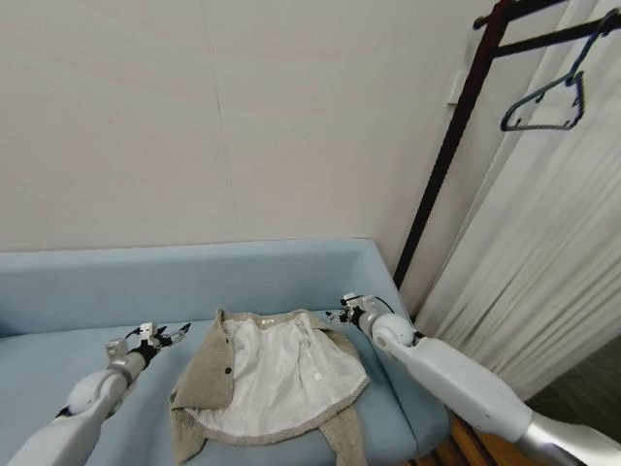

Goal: Pick up the clothes from the sofa and hang them on the clothes hanger.

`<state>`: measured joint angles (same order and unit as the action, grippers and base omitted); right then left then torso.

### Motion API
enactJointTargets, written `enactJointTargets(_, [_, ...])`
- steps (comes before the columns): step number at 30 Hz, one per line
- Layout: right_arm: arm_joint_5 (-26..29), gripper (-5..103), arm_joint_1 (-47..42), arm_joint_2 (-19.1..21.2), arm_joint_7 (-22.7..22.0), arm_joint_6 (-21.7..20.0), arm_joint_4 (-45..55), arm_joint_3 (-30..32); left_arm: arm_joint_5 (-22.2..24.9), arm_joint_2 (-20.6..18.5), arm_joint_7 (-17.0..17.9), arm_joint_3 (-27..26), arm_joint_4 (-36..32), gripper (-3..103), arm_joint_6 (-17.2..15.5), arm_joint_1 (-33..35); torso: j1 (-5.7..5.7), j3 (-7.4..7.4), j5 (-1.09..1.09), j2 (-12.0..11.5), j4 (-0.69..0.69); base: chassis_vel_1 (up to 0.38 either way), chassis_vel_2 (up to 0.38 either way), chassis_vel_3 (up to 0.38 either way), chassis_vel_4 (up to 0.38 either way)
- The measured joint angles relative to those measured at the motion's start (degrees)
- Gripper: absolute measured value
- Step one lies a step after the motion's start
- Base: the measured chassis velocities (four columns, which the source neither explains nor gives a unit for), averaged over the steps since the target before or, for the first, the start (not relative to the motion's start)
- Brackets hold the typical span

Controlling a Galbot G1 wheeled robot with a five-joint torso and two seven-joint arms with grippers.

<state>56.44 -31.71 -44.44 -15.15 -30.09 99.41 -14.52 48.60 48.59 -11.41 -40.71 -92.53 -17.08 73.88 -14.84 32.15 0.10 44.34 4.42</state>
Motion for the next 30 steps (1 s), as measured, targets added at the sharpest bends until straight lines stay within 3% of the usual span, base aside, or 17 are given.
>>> enactJointTargets(4, [0.2,100,-4.0,1.2,0.8,-0.5,4.8,3.6,-0.7,2.2,5.6,-1.9,-10.5,100,-2.7,6.7,0.01,-0.01,0.0,0.0,0.02,0.0,0.0,0.0,0.0])
enactJointTargets(6, [0.2,100,-6.2,1.4,1.2,-0.6,7.4,5.5,-1.9,4.3,12.4,-0.4,-16.9,100,-4.3,9.2,0.0,0.0,0.01,0.0,0.05,0.0,0.0,0.0,0.0])
enactJointTargets(7, [0.2,100,-7.5,1.4,1.4,-0.6,8.7,6.5,-3.4,5.5,18.5,2.2,-19.9,100,-6.3,9.7,0.0,0.0,0.01,0.0,0.05,0.0,0.0,0.0,0.0])
enactJointTargets(8, [0.2,100,-7.5,1.4,1.4,-0.6,8.7,6.5,-3.4,5.5,18.5,2.2,-19.9,100,-6.3,9.7,0.0,0.0,0.01,0.0,0.05,0.0,0.0,0.0,0.0])
enactJointTargets(10, [0.1,100,-9.2,1.3,1.8,-0.6,10.3,7.8,-8.1,7.1,27.5,8.4,-22.6,100,-10.6,9.2,-0.01,0.0,-0.01,0.0,0.04,0.0,0.0,0.0,0.0])
enactJointTargets(13, [-0.8,100,-10.9,1.8,3.6,-0.6,11.3,8.9,-17.1,8.9,33.5,18.0,-22.7,100,-12.6,6.3,-0.01,0.01,-0.01,0.0,0.05,0.0,0.0,0.0,0.0])
enactJointTargets(14, [-0.8,100,-10.9,1.8,3.6,-0.6,11.3,8.9,-17.1,8.9,33.5,18.0,-22.7,100,-12.6,6.3,-0.01,0.01,-0.01,0.0,0.05,0.0,0.0,0.0,0.0])
enactJointTargets(16, [-1.0,100,-11.8,2.3,4.2,-0.6,11.5,9.7,-23.2,9.6,34.5,23.6,-20.6,100,-12.7,4.3,-0.02,0.01,-0.01,0.0,0.06,0.0,0.0,0.0,0.0])
enactJointTargets(19, [-1.0,100,-13.7,3.4,4.9,-0.5,11.8,11.7,-28.7,9.7,35.4,29.3,-17.3,100,-12.7,2.4,-0.02,0.02,-0.02,0.0,0.06,0.0,0.0,0.0,0.0])
enactJointTargets(30, [-1.1,100,-16.9,4.6,6.3,-0.1,10.9,14.2,-32.0,9.3,36.5,30.3,-14.6,102,-14.8,2.7,-0.02,0.01,-0.01,0.0,0.04,0.0,0.0,0.0,0.0])
